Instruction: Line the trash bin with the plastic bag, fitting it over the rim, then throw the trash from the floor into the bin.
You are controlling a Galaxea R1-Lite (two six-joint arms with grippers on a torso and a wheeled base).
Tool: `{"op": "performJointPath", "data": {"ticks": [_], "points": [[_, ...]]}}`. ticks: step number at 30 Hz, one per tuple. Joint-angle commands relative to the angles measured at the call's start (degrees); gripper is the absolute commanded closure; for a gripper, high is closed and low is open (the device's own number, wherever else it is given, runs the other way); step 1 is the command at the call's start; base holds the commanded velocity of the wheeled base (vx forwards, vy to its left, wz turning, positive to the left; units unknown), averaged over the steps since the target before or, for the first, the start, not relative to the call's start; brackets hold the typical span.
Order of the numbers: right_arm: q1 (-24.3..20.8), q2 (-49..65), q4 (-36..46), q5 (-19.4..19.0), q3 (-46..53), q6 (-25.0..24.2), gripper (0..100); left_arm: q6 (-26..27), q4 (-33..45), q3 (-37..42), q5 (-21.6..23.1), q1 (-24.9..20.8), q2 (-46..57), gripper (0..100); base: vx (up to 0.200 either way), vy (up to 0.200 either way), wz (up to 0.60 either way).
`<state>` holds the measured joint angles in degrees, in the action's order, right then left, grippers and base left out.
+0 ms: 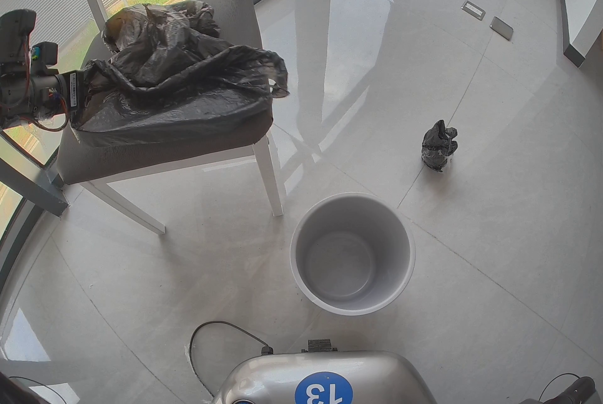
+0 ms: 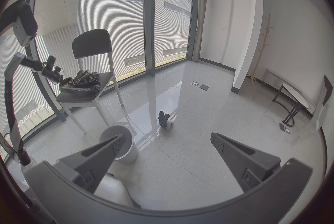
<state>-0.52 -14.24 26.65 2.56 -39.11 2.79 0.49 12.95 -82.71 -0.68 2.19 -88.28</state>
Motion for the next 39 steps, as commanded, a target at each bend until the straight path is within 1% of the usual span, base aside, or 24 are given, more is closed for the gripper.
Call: {"op": "performJointPath", "data": {"ticks": [1, 3, 4, 5, 6, 7, 8, 10, 12, 13, 14, 15, 16, 17, 18, 19, 22, 24, 28, 29, 30, 31, 34, 39], "points": [[-0.44, -1.05, 0.25, -0.10, 0.26, 2.13, 0, -0.05, 4.46, -1.93, 0.07, -8.79, 8.48, 100, 0.000, 0.000, 0.00], [-0.44, -1.41, 0.51, -0.10, -0.09, 4.24, 0, -0.05, 5.33, -2.80, 0.07, -12.83, 9.89, 100, 0.000, 0.000, 0.00], [-0.44, -1.41, 0.69, -0.01, -0.18, 4.59, 0, -0.05, 5.42, -2.98, 0.07, -13.53, 9.97, 100, 0.000, 0.000, 0.00], [0.35, -1.49, 1.56, 1.13, -0.36, 6.35, 0, -0.22, 6.13, -4.12, -0.02, -17.05, 10.68, 100, 0.000, 0.000, 0.00], [1.40, -1.67, 1.92, 1.40, -0.44, 7.05, 0, -0.22, 6.92, -5.00, -0.11, -19.42, 11.03, 100, 0.000, 0.000, 0.00], [2.02, -2.02, 2.00, 1.40, -0.44, 7.49, 0, -0.22, 7.62, -5.62, -0.28, -20.74, 11.20, 100, 0.000, 0.000, 0.00], [2.99, -3.34, 1.56, 0.87, -0.18, 7.76, 0, -0.31, 9.73, -7.64, -0.55, -24.17, 11.38, 100, 0.000, 0.000, 0.00], [3.16, -4.75, 1.48, -0.19, 0.17, 7.32, 0, -0.84, 13.51, -10.98, -0.81, -28.30, 10.94, 100, 0.000, 0.000, 0.00], [2.81, -5.71, 1.48, -2.65, 0.70, 7.14, 0, -2.07, 16.76, -14.41, -0.99, -31.99, 10.24, 100, 0.000, 0.000, 0.00], [2.81, -5.80, 1.48, -3.00, 0.79, 7.14, 0, -2.16, 17.02, -14.67, -1.08, -32.25, 10.15, 100, 0.000, 0.000, 0.00], [2.81, -7.03, 1.48, -5.99, 1.40, 6.88, 0, -2.68, 19.13, -17.66, -1.95, -35.24, 8.74, 100, 0.000, 0.000, 0.00], [2.81, -7.03, 1.48, -5.99, 1.40, 6.88, 0, -2.68, 19.13, -17.66, -1.95, -35.24, 8.74, 100, 0.000, 0.000, 0.00], [2.81, -8.09, 1.39, -8.80, 2.11, 6.88, 0, -2.60, 20.63, -20.65, -3.54, -38.14, 7.25, 100, 0.000, 0.000, 0.00], [2.81, -8.70, 1.39, -10.38, 2.46, 6.88, 0, -2.60, 21.33, -22.67, -4.41, -39.90, 6.19, 100, 0.000, 0.000, 0.00], [2.81, -8.70, 1.39, -10.38, 2.46, 6.88, 0, -2.60, 21.33, -22.67, -4.41, -39.90, 6.19, 100, 0.000, 0.000, 0.00], [2.81, -9.67, 1.39, -12.76, 2.98, 6.88, 0, -2.60, 22.21, -25.66, -4.94, -42.27, 4.61, 100, 0.000, 0.000, 0.00], [2.81, -10.46, 1.39, -14.86, 4.21, 7.32, 0, -2.60, 23.18, -29.79, -5.03, -44.29, 2.42, 100, 0.000, 0.000, 0.00], [2.81, -11.43, 1.39, -15.66, 4.65, 7.84, 0, -2.60, 23.18, -31.81, -5.29, -45.70, 1.45, 100, 0.000, 0.000, 0.00], [2.72, -14.41, 0.42, -16.45, 4.65, 9.95, 0, -2.68, 23.09, -31.88, -5.47, -49.92, 0.66, 100, 0.000, 0.000, 0.00], [2.72, -14.41, 0.42, -16.45, 4.65, 9.95, 0, -2.68, 23.09, -31.88, -5.47, -49.92, 0.66, 100, 0.000, 0.000, 0.00], [2.72, -16.00, -1.69, -16.53, 4.65, 10.66, 0, -2.77, 23.09, -31.88, -5.82, -52.29, 0.13, 100, 0.000, 0.000, 0.00], [2.72, -16.44, -2.30, -16.62, 4.65, 10.83, 0, -2.77, 23.09, -31.88, -6.08, -52.91, -0.05, 100, 0.000, 0.000, 0.00], [2.37, -20.13, -8.46, -16.53, 4.57, 11.97, 0, -2.68, 23.26, -31.88, -8.72, -56.51, -1.80, 100, 0.000, 0.000, 0.00], [-0.27, -25.84, -17.51, -16.36, 4.04, 12.68, 0, -2.60, 24.06, -31.88, -9.60, -57.57, -4.00, 100, 0.000, 0.000, 0.00]]}}
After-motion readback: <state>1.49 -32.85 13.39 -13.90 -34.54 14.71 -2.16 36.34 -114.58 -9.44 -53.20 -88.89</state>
